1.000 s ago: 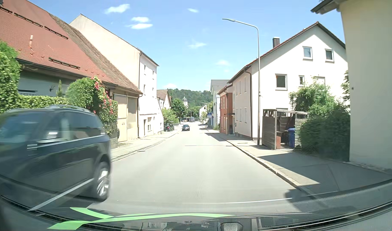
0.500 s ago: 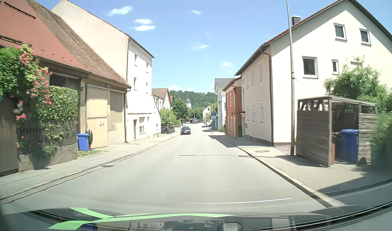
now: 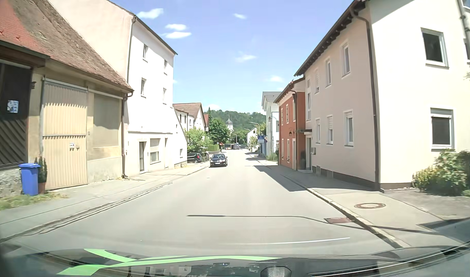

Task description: Follow the waypoints while adhering to traffic rules and regulations

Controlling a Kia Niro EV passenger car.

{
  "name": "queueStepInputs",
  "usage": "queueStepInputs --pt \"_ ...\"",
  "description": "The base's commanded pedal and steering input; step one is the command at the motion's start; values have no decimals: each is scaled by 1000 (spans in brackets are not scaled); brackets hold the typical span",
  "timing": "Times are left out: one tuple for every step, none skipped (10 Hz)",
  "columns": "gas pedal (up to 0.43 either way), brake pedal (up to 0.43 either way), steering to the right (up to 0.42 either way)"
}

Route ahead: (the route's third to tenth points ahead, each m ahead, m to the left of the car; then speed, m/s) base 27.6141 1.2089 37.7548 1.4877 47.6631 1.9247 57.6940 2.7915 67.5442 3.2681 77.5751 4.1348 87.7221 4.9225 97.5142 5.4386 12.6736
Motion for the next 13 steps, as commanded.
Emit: queueStepInputs --pt "98 0 -9" --pt "98 0 -5" --pt "110 0 -5" --pt "110 0 -5" --pt "110 0 -5" --pt "98 0 -6" --pt "67 0 -6" --pt "28 0 -7" --pt "0 0 -6" --pt "0 0 -7" --pt "0 0 -7" --pt "0 0 -7" --pt "0 0 -6"
